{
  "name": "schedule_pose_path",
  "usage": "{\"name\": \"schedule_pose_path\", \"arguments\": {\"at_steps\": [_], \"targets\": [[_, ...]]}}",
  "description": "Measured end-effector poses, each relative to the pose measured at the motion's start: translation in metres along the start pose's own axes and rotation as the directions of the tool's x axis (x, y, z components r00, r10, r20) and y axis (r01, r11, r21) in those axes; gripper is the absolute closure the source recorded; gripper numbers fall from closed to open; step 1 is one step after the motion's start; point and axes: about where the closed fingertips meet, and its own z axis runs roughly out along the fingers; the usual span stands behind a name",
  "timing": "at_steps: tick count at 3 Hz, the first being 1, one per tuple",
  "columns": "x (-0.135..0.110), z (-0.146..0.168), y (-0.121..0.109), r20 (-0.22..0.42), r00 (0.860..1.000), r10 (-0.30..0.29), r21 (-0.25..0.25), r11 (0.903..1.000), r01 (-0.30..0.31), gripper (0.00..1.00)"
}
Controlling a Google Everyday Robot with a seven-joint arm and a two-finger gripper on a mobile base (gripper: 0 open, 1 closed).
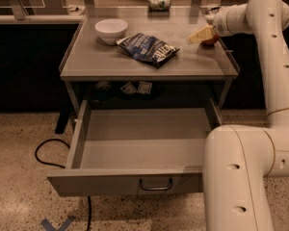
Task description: Place apple into top drawer
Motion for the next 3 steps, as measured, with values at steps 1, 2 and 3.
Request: {"name": "schedule_pose_path", "arguments": {"at_steps": [1, 2, 3], "targets": [[-0.002, 0.004, -0.001, 0.008, 1.0, 0.003, 0.01, 0.9999, -0.003, 0.0], [0.011, 0.014, -0.003, -0.032, 0.999, 0.034, 0.029, 0.999, -0.033, 0.0], [0.032, 0.03, -0.01, -0.062, 0.989, 0.132, 0.08, 0.9887, -0.126, 0.0]]}}
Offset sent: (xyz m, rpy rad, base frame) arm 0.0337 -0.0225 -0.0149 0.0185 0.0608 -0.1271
